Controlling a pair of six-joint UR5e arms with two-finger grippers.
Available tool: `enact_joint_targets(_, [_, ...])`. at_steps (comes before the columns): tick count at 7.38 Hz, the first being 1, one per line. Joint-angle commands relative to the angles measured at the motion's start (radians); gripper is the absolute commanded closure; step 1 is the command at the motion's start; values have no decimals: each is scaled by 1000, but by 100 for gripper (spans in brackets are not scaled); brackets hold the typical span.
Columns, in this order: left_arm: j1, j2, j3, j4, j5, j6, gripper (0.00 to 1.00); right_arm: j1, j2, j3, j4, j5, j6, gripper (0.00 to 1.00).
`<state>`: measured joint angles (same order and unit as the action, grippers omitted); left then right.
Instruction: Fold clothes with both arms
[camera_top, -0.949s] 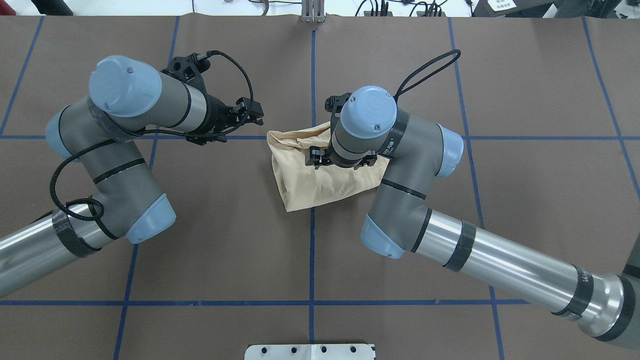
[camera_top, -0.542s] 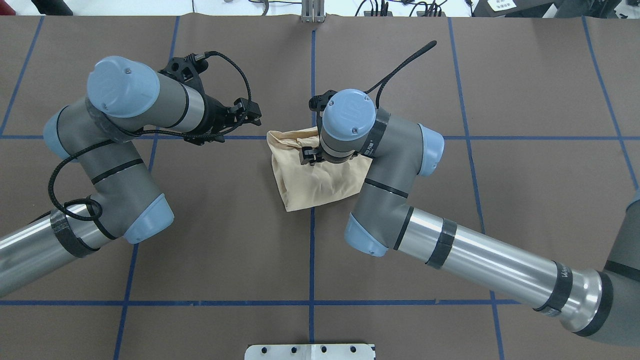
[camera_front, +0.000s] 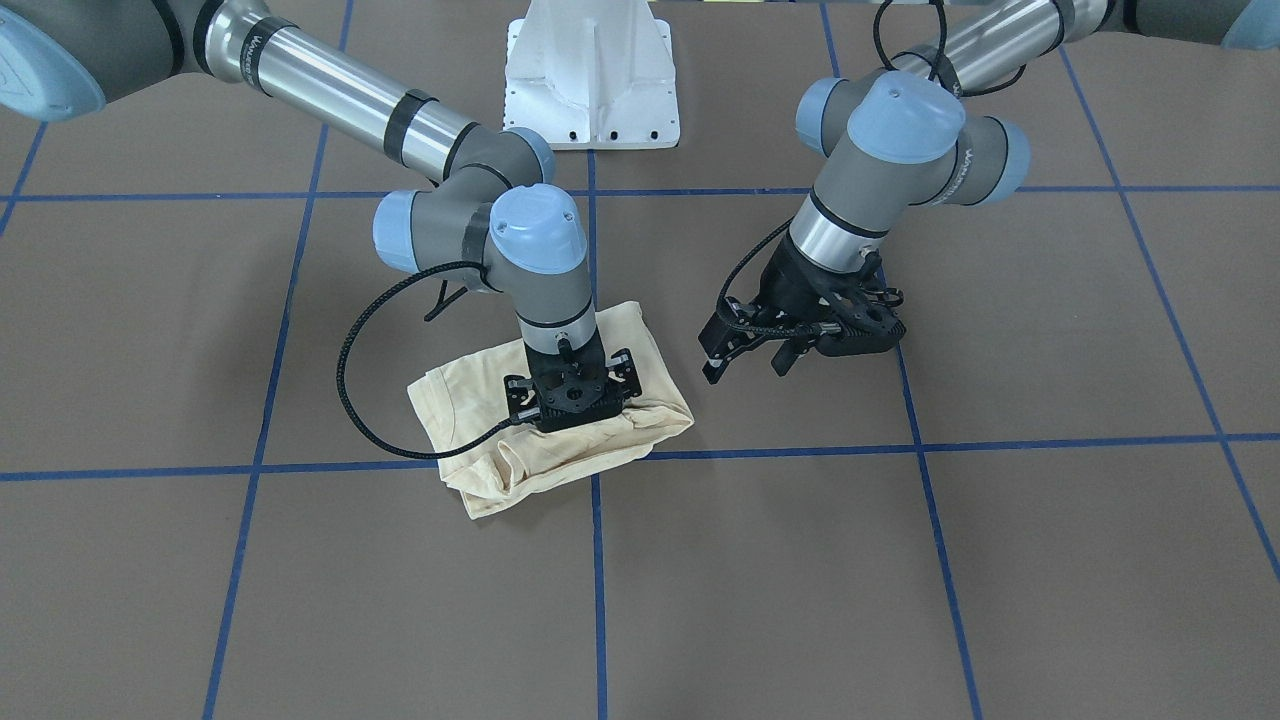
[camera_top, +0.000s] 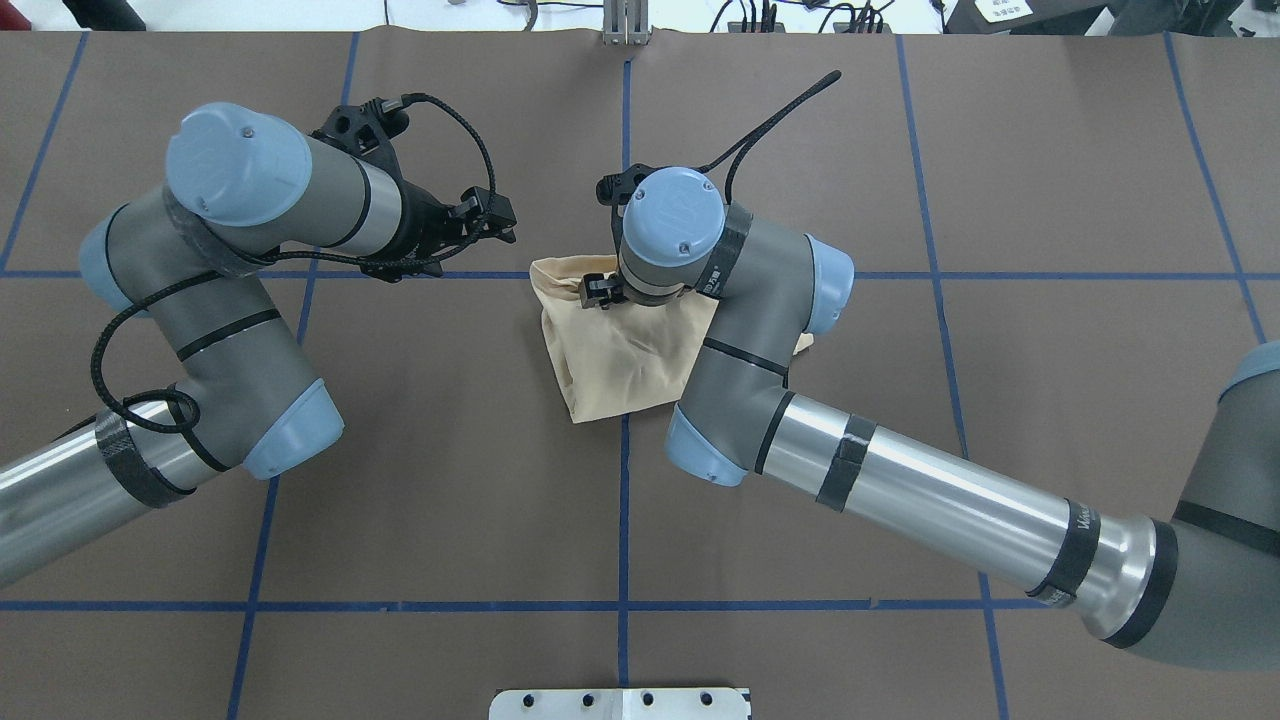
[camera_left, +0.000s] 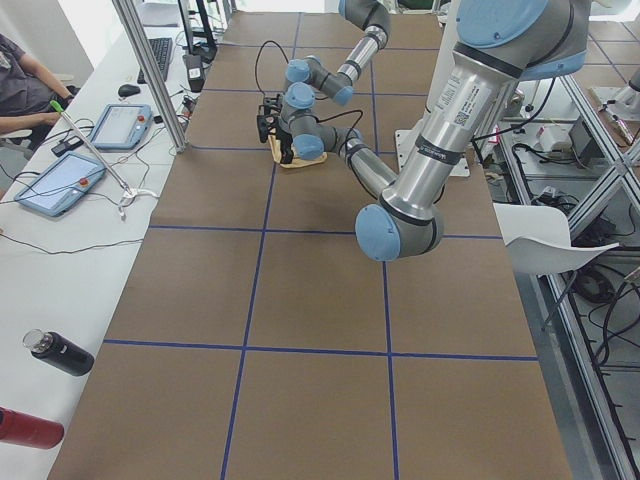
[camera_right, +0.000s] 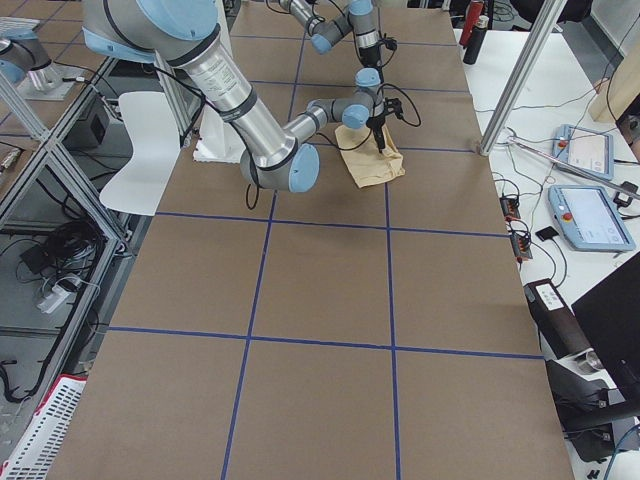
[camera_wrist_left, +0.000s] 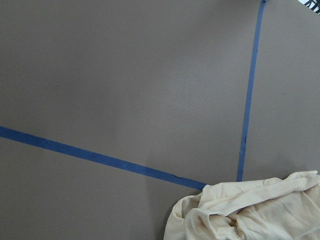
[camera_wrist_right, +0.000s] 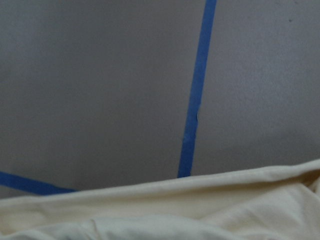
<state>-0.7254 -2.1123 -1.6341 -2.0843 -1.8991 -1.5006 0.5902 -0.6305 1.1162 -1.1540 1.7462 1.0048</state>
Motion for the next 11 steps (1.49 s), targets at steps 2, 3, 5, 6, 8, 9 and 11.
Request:
enact_joint_targets(2, [-19, 0, 2, 1, 0, 11, 1, 17, 81, -152, 112, -69, 0, 3])
enact_joint_targets(3, [-25, 0, 2, 1, -2, 11, 1, 17, 86, -154, 112, -73, 0, 3])
enact_joint_targets(5, [-41, 0, 2, 3, -3, 13, 1, 16, 86, -162, 112, -77, 0, 2])
enact_joint_targets(6, [-55, 0, 0, 3, -15, 13, 1, 13, 86, -167, 112, -71, 3, 2])
enact_joint_targets(8, [-62, 6, 3, 3, -17, 13, 1, -9, 83, -171, 112, -68, 2, 2])
enact_joint_targets(9, [-62, 12, 3, 1, -17, 13, 1, -12, 83, -180, 112, -66, 2, 2])
enact_joint_targets(11, [-63, 14, 3, 3, -17, 13, 1, -12, 87, -190, 120, -66, 0, 2])
